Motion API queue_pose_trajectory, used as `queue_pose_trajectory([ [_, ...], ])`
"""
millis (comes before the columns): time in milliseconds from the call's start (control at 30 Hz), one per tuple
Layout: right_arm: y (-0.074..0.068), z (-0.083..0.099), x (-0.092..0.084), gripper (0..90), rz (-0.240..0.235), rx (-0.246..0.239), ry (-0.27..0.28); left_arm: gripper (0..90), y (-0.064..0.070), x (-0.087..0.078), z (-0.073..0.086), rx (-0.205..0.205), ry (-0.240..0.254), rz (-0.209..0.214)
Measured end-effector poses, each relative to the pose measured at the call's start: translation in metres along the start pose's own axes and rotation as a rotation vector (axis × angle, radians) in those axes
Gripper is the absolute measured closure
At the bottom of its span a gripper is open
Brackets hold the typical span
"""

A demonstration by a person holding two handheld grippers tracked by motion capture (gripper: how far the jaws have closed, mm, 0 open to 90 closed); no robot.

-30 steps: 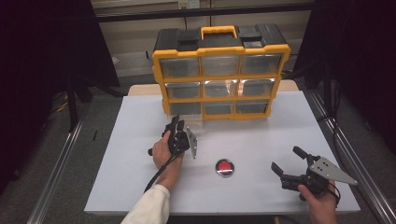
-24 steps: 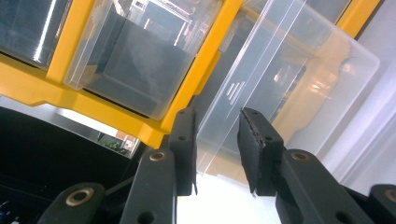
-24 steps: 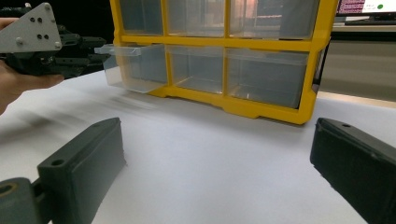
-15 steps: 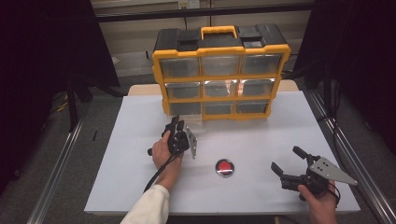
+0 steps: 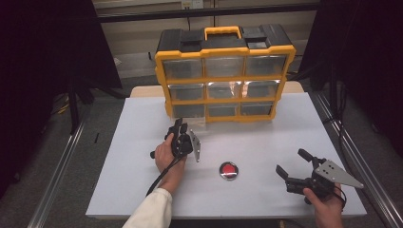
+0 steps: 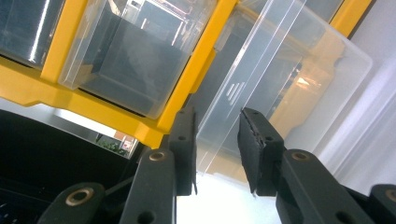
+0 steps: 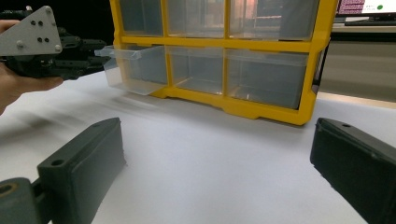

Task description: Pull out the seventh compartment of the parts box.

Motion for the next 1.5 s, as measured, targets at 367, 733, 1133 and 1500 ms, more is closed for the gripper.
queue_pose_trajectory([
  [367, 0.0003, 0.0002, 0.001, 2.3, 0.008, 0.011, 0.003, 67.8, -0.0049, -0.0011, -0.001, -0.021, 0.0, 0.002],
  [733, 0.0002, -0.0001, 0.0008, 2.3, -0.002, -0.004, 0.002, 68.4, 0.0, -0.0004, -0.0017, 0.002, 0.001, 0.001],
  [1133, 0.0012, -0.0001, 0.0001, 2.2, -0.001, 0.001, 0.005, 69.3, -0.0012, -0.004, -0.0028, -0.016, 0.001, 0.001],
  [1500, 0.0003, -0.0007, 0.0009, 2.2, -0.005, -0.004, 0.008, 69.2, -0.0001, -0.0015, -0.001, 0.002, 0.0, 0.004],
])
Point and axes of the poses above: each handheld gripper's, and its own axes: x roughly forward along the jaws, z roughly out of its underside, y roughly to its right, the point moved 5 cm from there along x, roughly forward along the jaws, and after that the axes turned 12 degrees about -x, right-handed, at the moved point
